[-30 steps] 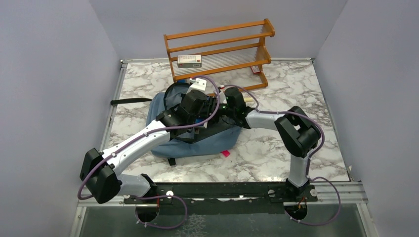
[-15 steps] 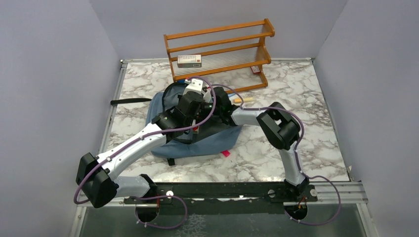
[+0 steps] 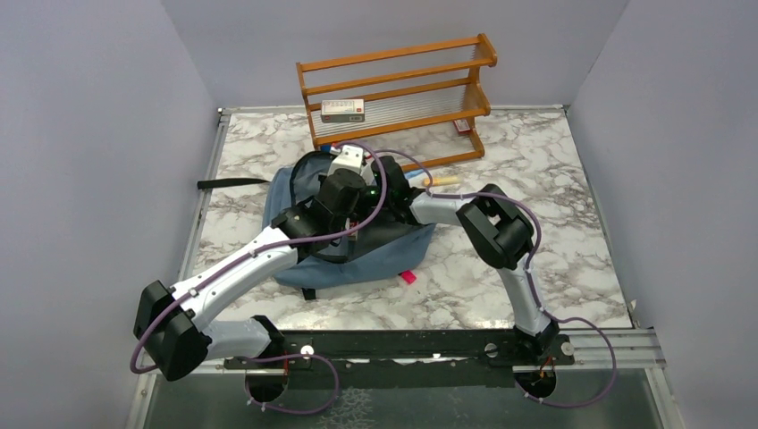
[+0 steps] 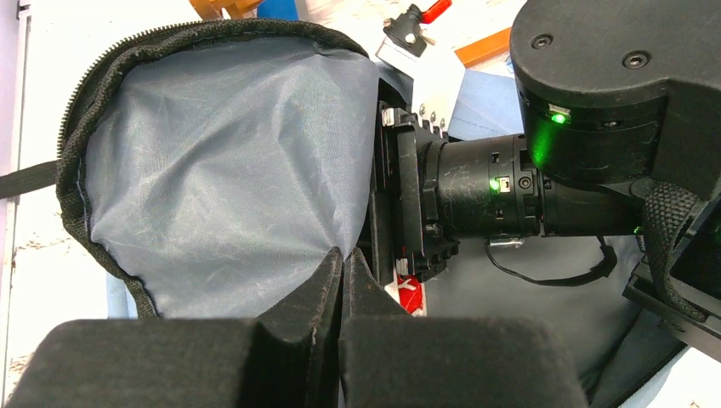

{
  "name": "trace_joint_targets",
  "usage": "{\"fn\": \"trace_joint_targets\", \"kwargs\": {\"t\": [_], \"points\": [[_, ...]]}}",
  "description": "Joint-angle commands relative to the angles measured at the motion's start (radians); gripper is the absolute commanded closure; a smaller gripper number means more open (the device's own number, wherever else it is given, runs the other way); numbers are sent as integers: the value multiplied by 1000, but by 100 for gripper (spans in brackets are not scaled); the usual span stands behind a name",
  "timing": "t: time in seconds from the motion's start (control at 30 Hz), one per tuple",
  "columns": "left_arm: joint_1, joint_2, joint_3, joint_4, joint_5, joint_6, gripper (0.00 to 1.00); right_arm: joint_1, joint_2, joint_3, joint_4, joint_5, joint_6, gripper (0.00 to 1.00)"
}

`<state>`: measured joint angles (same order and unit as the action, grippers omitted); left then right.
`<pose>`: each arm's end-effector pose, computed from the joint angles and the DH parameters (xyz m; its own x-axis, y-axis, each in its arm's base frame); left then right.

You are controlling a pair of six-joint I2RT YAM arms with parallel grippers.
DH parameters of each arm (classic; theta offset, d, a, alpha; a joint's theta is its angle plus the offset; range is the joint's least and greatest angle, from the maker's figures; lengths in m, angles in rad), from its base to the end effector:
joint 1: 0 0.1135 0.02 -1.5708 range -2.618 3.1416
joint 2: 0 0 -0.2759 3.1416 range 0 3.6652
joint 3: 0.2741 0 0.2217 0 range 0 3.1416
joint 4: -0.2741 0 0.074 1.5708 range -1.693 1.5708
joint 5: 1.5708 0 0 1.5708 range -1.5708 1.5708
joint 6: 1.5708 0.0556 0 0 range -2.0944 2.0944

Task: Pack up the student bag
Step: Place the book in the student bag.

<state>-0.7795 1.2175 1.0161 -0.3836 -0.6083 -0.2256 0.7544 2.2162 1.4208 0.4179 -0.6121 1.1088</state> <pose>0.1969 -0.1499 0.3224 -0.4360 0.1728 -0.8832 0.1441 0.9821 0.1211 0.3347 0.3584 0.1794 -0.9699 0.0939 -0.2248 -0.1829 0.3288 0.9265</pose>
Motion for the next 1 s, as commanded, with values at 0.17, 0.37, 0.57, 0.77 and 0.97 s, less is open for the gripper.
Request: {"fn": "trace_joint_targets", "kwargs": {"t": [0.17, 0.37, 0.57, 0.77, 0.97], "points": [[-3, -48, -8, 66, 10, -20, 100, 8, -102, -1, -62, 136, -118, 38], [-2, -52, -11, 68, 8, -17, 100, 4, -157, -44, -87, 185, -163, 30], [-1, -55, -17, 68, 15, -24, 100, -2, -219, -73, -176, 281, -247, 24], [2, -59, -23, 69, 15, -27, 100, -13, -268, -87, -254, 356, -319, 24], [5, -56, -25, 69, 23, -26, 100, -28, -297, -126, -279, 389, -348, 24]]}}
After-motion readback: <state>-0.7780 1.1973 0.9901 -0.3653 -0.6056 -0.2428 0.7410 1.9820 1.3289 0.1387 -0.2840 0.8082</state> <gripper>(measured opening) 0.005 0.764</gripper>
